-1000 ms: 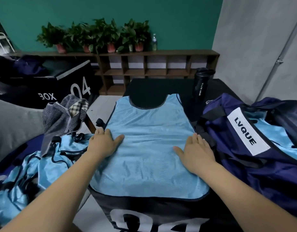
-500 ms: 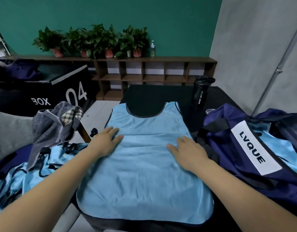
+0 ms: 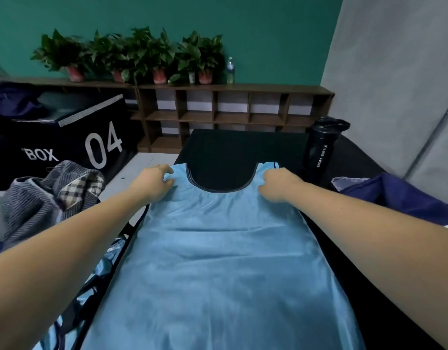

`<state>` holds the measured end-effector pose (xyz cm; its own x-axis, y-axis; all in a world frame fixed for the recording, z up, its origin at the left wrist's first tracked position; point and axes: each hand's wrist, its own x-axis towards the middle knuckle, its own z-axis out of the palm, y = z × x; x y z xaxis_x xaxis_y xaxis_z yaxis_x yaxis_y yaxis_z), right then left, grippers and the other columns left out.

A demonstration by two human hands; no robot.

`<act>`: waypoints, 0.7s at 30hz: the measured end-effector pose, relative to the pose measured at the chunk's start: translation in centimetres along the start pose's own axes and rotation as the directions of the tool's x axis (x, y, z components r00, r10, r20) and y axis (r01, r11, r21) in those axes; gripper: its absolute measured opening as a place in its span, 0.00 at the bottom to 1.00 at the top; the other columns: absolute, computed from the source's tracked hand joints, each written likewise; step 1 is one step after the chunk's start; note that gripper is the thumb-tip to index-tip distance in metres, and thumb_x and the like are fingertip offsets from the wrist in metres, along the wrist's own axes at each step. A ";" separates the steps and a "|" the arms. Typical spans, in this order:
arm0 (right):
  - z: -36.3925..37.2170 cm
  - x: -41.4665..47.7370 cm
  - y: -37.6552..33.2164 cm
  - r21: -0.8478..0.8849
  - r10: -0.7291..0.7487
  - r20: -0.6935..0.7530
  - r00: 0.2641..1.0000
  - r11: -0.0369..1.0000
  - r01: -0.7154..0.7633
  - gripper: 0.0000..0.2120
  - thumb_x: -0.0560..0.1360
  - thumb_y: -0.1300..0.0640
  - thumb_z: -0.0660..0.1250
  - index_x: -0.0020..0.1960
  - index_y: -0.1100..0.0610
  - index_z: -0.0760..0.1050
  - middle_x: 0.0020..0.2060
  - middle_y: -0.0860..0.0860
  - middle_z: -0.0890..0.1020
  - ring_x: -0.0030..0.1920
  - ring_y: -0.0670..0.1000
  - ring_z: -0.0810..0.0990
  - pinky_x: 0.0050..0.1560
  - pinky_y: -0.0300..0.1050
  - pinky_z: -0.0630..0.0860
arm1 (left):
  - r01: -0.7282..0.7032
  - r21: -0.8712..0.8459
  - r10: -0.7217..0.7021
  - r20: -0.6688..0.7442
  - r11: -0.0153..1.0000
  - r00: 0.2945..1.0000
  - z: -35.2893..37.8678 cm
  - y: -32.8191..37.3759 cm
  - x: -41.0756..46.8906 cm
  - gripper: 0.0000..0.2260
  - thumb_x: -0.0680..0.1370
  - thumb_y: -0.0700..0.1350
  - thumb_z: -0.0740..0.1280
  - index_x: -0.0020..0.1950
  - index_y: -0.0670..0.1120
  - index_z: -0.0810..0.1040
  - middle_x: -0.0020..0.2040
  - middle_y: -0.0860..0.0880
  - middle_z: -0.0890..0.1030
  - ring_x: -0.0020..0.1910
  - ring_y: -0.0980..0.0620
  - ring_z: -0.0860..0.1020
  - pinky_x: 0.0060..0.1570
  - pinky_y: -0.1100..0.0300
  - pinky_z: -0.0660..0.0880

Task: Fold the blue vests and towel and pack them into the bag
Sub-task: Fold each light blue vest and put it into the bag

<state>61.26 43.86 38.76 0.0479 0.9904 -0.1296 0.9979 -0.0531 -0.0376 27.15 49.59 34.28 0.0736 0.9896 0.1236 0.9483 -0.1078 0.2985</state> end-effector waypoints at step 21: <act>-1.4 16.4 4.3 0.086 -0.033 -0.002 0.999 0.996 0.033 0.10 0.75 0.56 0.77 0.54 0.60 0.84 0.52 0.56 0.85 0.55 0.58 0.83 0.54 0.51 0.81 | 0.110 -0.124 -0.080 0.221 0.986 0.972 0.7 -2.2 12.1 0.06 0.78 0.50 0.73 0.51 0.50 0.82 0.51 0.48 0.83 0.53 0.47 0.79 0.55 0.50 0.75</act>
<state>66.45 60.06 37.82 0.0148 0.9919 -0.1259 0.9915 -0.0309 -0.1266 26.17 61.88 34.45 0.0638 0.9915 -0.1134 0.9050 -0.0096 0.4254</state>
